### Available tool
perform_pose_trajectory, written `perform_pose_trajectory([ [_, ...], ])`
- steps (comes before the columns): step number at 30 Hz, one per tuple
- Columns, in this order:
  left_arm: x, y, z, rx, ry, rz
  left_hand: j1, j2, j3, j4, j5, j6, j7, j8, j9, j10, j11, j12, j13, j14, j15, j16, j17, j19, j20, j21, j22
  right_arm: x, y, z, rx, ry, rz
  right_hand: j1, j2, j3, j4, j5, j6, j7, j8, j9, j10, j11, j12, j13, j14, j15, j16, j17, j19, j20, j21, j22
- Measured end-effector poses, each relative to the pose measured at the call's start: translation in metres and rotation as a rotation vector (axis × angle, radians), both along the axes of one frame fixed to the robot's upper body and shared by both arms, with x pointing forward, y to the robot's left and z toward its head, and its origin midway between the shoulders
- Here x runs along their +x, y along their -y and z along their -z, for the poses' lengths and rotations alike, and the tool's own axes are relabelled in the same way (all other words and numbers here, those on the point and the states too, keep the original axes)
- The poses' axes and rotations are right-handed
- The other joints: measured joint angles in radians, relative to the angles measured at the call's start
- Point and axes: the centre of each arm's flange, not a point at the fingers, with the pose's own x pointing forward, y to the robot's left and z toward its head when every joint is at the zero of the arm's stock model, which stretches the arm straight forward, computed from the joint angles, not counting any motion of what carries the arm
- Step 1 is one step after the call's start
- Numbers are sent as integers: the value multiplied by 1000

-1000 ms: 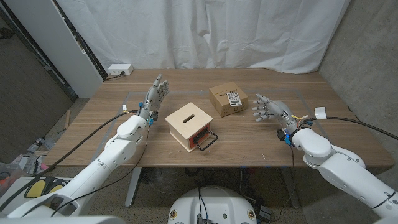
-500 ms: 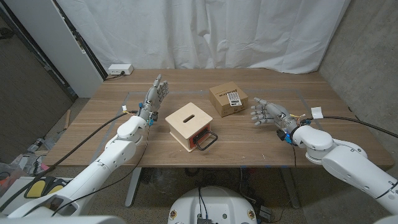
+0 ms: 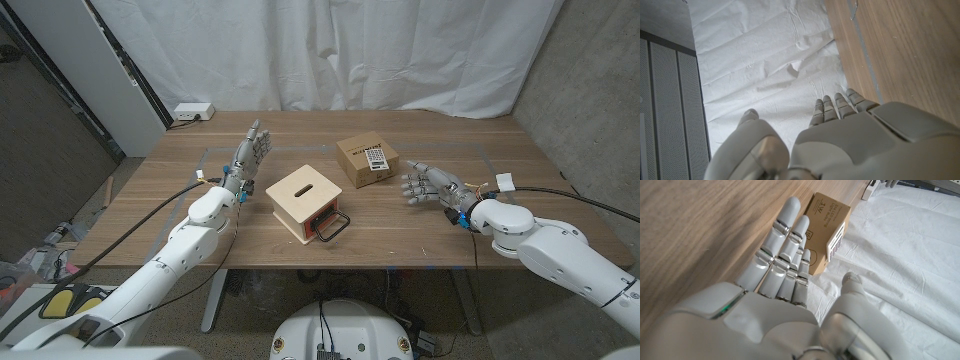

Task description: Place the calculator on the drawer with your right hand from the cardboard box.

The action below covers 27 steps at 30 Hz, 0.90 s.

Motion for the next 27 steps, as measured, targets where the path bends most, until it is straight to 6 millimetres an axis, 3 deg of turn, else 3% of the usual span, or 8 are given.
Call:
perform_pose_trajectory([
  [5,0,-2,0,0,-1,-3,0,0,0,0,0,0,0,0,0,0,0,0,0,0,0,0,0,0,0,-4,0,4,-1,-1,-3,-9,-7,8,-8,5,-5,0,28,-35,9,5,13,-48,0,0,15,-1,-15,0,0,0,5,13],
  [11,-1,-4,0,-2,-1,-3,0,0,0,0,0,0,0,0,0,6,-6,0,0,5,-5,0,0,0,0,-4,0,9,-4,-2,-4,-21,-16,8,-8,5,-5,0,37,-45,10,5,14,-63,0,0,25,-1,-19,0,0,0,12,18],
  [22,-1,-7,1,-5,-2,-4,0,0,0,0,0,0,0,0,0,5,-6,0,0,10,1,0,0,0,0,-8,0,17,-11,-5,-13,-31,-32,13,-13,9,-10,0,38,-54,10,5,14,-64,0,0,43,-2,-23,3,0,0,17,22],
  [27,-1,-9,1,-6,-1,-6,0,0,0,0,0,0,0,0,0,5,-6,0,0,10,1,0,0,0,0,-8,0,20,-13,-6,-17,-35,-39,13,-13,9,-10,0,62,-77,10,5,35,-85,0,0,56,-6,-23,11,0,0,23,31],
])
